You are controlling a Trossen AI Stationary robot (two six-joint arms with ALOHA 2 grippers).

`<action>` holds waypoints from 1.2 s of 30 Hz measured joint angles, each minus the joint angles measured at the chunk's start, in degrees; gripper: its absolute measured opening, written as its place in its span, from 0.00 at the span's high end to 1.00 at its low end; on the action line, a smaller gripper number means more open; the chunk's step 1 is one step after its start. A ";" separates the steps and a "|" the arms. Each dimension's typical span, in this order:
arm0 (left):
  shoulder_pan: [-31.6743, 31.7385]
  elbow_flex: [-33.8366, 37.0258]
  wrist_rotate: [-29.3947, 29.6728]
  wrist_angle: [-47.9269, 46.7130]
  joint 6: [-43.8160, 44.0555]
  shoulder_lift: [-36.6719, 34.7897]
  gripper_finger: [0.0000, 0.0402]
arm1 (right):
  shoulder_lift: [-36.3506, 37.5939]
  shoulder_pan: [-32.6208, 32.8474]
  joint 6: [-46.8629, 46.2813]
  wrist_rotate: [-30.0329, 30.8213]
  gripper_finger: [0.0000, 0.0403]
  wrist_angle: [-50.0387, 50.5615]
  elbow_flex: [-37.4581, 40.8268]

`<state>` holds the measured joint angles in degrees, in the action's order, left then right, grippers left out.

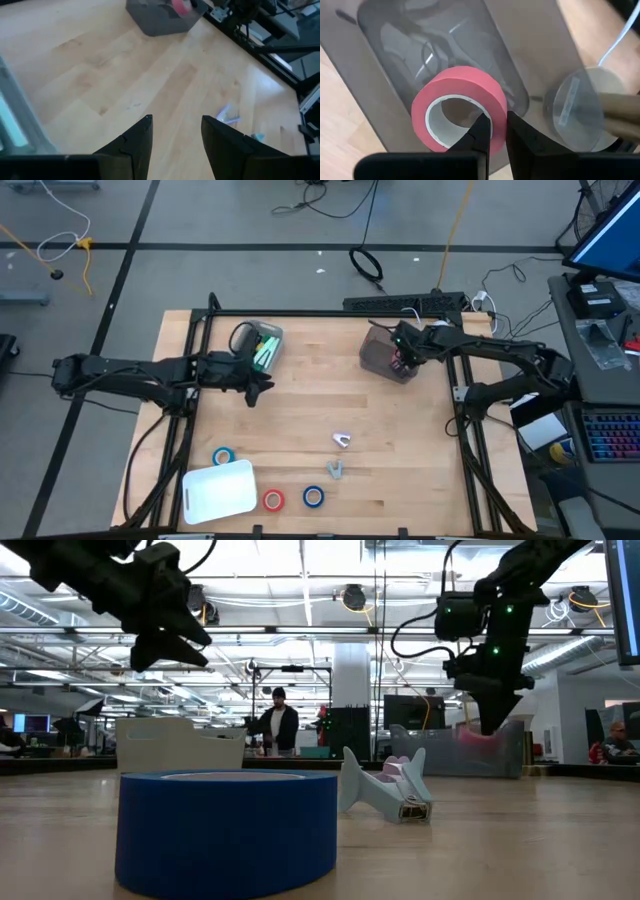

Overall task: Pick and place Stapler, Stapler remover, tape
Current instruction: Put the pink tape into the black bin

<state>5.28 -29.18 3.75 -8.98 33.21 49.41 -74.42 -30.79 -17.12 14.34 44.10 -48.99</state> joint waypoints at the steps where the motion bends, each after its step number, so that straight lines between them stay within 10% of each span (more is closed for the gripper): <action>1: 0.00 0.40 0.36 -0.21 0.02 -0.73 0.58 | -0.11 0.00 0.00 -0.68 0.93 0.40 0.00; 36: 3.76 1.28 -2.39 -1.92 -4.11 -2.95 0.58 | -0.34 0.02 0.87 -7.20 0.88 4.19 0.00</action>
<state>9.04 -27.90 1.37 -10.90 29.10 46.46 -74.76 -30.76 -16.25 7.14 48.29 -48.99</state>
